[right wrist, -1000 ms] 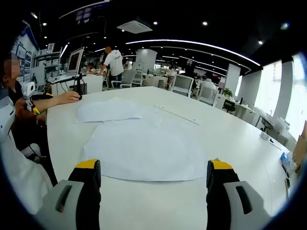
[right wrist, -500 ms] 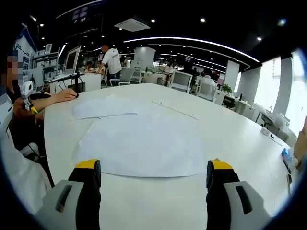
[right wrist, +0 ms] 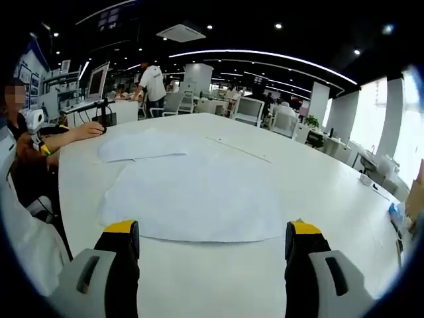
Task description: Organize the stack of printing papers by aligning and flattening the scattered papers on the table
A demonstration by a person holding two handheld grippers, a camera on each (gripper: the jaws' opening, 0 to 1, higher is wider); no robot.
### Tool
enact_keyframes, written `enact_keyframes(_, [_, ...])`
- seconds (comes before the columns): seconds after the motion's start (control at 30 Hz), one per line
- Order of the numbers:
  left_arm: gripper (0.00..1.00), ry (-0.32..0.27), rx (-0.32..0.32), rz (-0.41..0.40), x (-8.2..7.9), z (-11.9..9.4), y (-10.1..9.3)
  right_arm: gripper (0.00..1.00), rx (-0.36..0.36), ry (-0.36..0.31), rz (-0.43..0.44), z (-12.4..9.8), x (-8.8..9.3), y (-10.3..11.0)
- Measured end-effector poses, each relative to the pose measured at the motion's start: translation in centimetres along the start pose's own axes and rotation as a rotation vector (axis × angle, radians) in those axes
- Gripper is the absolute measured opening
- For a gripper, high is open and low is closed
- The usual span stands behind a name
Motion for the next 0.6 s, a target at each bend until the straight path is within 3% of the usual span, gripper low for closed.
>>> enact_keyframes(0.6, [0.93,0.012,-0.005,-0.002,0.27,-0.19,0.16,0.86,-0.011,0.016,0.008,1.02,0.33,-0.11])
Point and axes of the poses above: the point that each gripper's makers call its tool centre point, and the gripper's own axes: z roughly forward along the fingers, y roughly to its left, x roughly out of its underside, the point moved 2 cm from there along -z, roughly backward along the fingers, and after that the axes turned 13 degrees about z, right-handed, at the moved point
